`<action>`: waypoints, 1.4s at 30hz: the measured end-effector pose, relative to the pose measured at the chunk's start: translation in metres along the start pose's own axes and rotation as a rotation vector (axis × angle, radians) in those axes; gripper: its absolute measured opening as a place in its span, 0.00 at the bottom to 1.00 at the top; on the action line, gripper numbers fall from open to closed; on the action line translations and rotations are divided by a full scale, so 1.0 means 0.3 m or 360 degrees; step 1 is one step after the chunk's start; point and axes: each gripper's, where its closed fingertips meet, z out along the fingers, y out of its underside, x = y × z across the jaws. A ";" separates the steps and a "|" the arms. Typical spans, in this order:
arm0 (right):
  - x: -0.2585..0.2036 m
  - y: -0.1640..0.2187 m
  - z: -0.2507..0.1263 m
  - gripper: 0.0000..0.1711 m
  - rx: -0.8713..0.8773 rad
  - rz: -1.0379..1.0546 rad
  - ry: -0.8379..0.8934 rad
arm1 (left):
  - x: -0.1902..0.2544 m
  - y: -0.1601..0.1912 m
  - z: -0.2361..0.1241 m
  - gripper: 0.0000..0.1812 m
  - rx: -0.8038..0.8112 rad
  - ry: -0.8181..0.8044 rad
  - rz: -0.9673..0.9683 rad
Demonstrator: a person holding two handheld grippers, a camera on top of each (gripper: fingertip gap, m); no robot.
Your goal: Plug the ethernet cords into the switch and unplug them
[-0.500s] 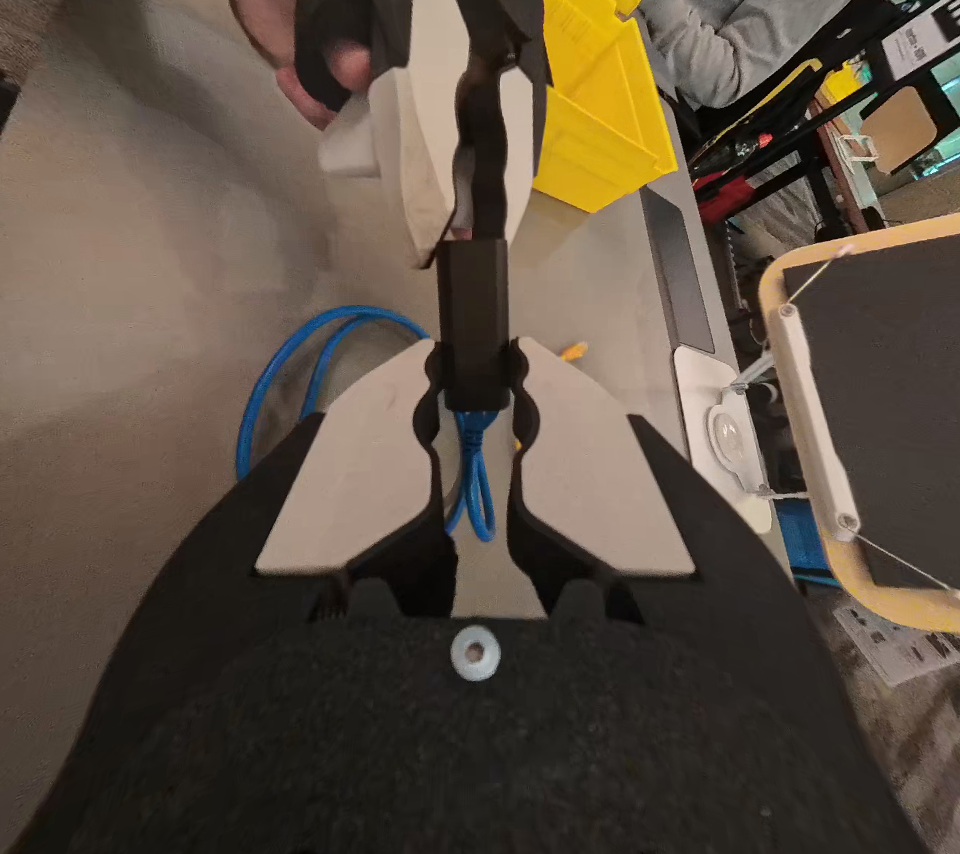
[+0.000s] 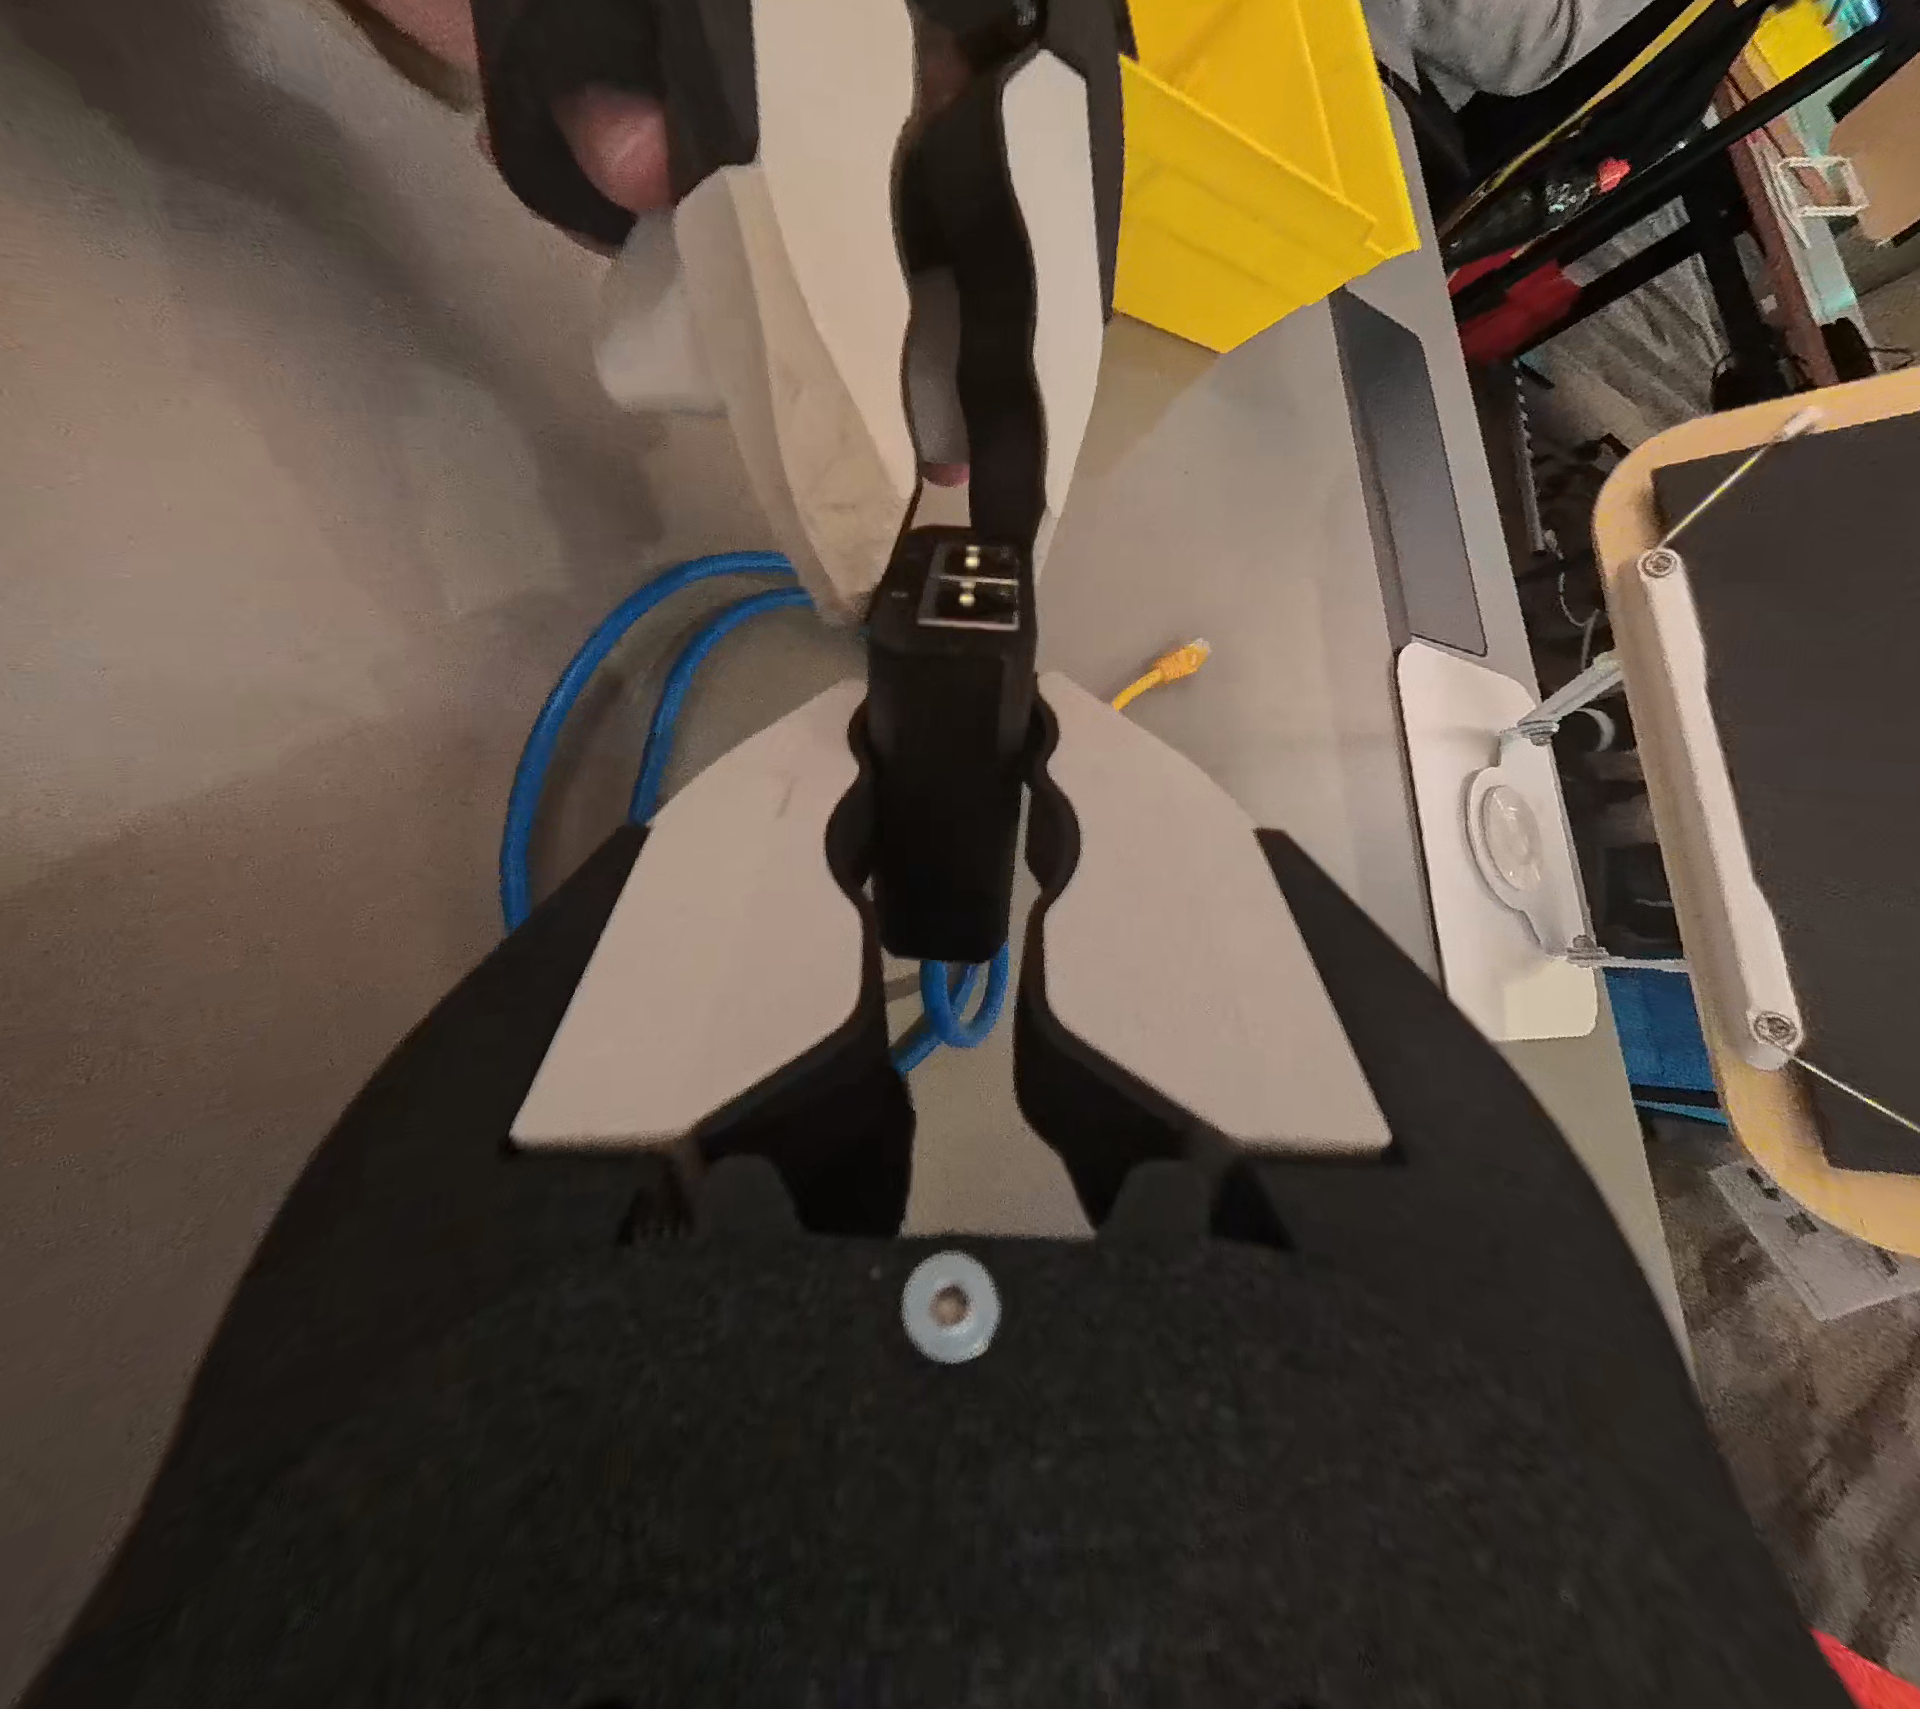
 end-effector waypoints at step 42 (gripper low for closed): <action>-0.058 0.129 0.065 0.14 0.0401 0.0048 0.0384 | -0.871 0.134 0.133 0.28 -0.0470 -0.1648 -0.0598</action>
